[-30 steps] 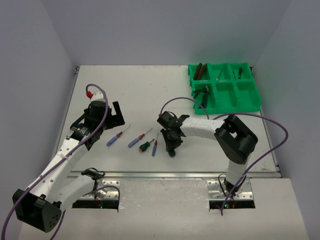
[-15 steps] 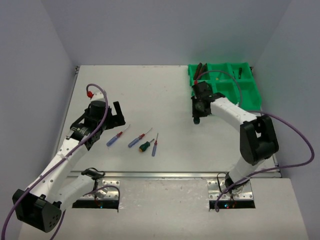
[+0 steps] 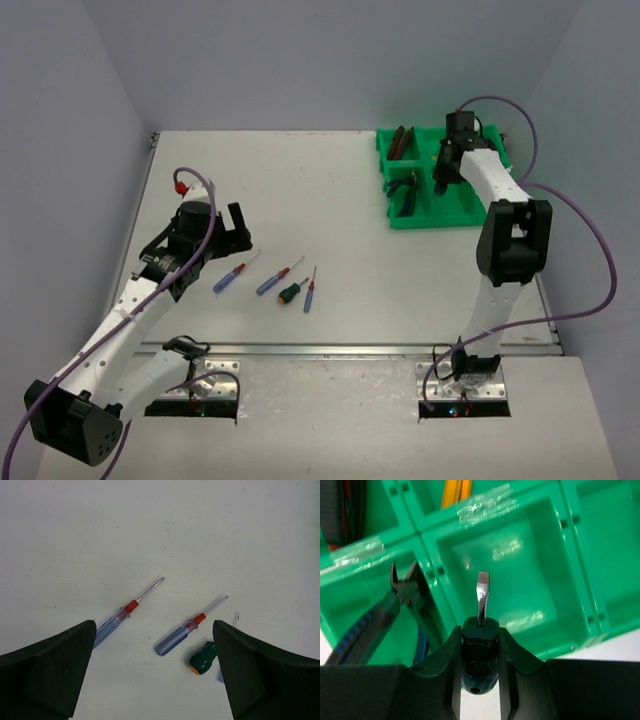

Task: Sort the tools into containers

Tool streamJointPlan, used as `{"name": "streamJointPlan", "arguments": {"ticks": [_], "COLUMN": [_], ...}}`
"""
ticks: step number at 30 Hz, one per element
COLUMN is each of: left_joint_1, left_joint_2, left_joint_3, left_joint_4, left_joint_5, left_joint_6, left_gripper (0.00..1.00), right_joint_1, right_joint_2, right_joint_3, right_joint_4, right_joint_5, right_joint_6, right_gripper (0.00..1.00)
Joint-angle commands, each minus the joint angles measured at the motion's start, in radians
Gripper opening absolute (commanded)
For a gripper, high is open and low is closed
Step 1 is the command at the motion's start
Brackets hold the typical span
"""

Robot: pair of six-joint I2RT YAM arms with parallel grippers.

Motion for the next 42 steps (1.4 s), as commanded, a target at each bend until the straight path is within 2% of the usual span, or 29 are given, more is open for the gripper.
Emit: {"name": "streamJointPlan", "arguments": {"ticks": [1, 2, 3, 5, 6, 7, 11, 13, 14, 18, 22, 23, 24, 25, 27, 29, 31, 37, 42], "left_joint_1": [-0.011, -0.011, -0.011, -0.011, -0.011, -0.011, -0.011, -0.011, -0.011, -0.011, -0.009, -0.009, -0.008, -0.008, -0.002, 0.001, 0.004, 0.006, 0.008], "left_joint_2": [-0.024, -0.025, -0.024, -0.02, -0.019, -0.017, -0.009, -0.01, -0.011, -0.012, -0.027, -0.032, -0.042, -0.05, -0.08, -0.116, -0.151, -0.253, -0.262], "left_joint_3": [-0.007, -0.007, -0.007, -0.007, -0.007, -0.007, -0.005, -0.002, -0.002, 0.005, 0.011, 0.014, 0.017, 0.019, 0.029, 0.037, 0.035, 0.018, 0.03], "left_joint_4": [0.039, 0.039, 0.039, 0.039, 0.039, 0.039, 0.038, 0.034, 0.033, 0.025, 0.009, 0.004, -0.003, -0.01, -0.031, -0.048, -0.054, -0.029, -0.054], "left_joint_5": [0.002, 0.001, 0.001, 0.003, 0.003, 0.003, -0.004, -0.014, -0.018, -0.052, -0.11, -0.111, -0.15, -0.164, -0.249, -0.29, -0.319, -0.32, -0.333], "left_joint_6": [0.016, 0.015, 0.015, 0.016, 0.016, 0.016, 0.016, 0.015, 0.013, 0.007, -0.008, -0.009, -0.021, -0.025, -0.052, -0.073, -0.086, -0.085, -0.093], "left_gripper": [1.0, 1.0, 1.0, 1.0, 1.0, 1.0, 1.0, 1.0, 1.0, 1.0, 1.0, 1.0, 1.0, 1.0, 1.0, 1.0, 1.0, 1.0, 1.0], "right_joint_1": [-0.011, -0.031, -0.042, -0.05, -0.05, -0.049, -0.028, 0.014, 0.059, 0.269, 0.495, 0.56, 0.656, 0.724, 0.848, 0.921, 1.004, 1.118, 1.156], "right_joint_2": [0.048, 0.054, 0.058, 0.056, 0.053, 0.047, -0.024, -0.087, -0.13, -0.288, -0.389, -0.414, -0.439, -0.446, -0.401, -0.347, -0.287, -0.187, -0.071], "right_joint_3": [0.129, 0.132, 0.132, 0.126, 0.125, 0.123, 0.095, 0.05, 0.012, -0.162, -0.369, -0.371, -0.463, -0.496, -0.485, -0.453, -0.417, -0.358, -0.272], "right_joint_4": [-0.061, -0.061, -0.064, -0.07, -0.072, -0.083, -0.105, -0.082, -0.061, 0.025, 0.126, 0.129, 0.236, 0.275, 0.251, 0.213, 0.155, 0.073, 0.066], "right_joint_5": [0.02, 0.021, 0.017, 0.015, 0.015, 0.007, -0.064, -0.054, -0.03, 0.101, 0.065, 0.069, 0.109, 0.142, 0.165, 0.216, 0.35, 0.469, 0.445], "right_joint_6": [-0.033, -0.033, -0.031, -0.024, -0.023, -0.019, -0.011, -0.019, -0.021, 0.022, 0.184, 0.185, 0.196, 0.2, 0.326, 0.39, 0.486, 0.715, 0.768], "right_gripper": [0.04, 0.09, 0.2, 0.5, 0.53, 0.63, 0.77, 0.94, 0.99, 0.99, 0.99, 0.99, 0.99, 0.99, 0.99, 0.99, 0.99, 0.99, 0.96]}}
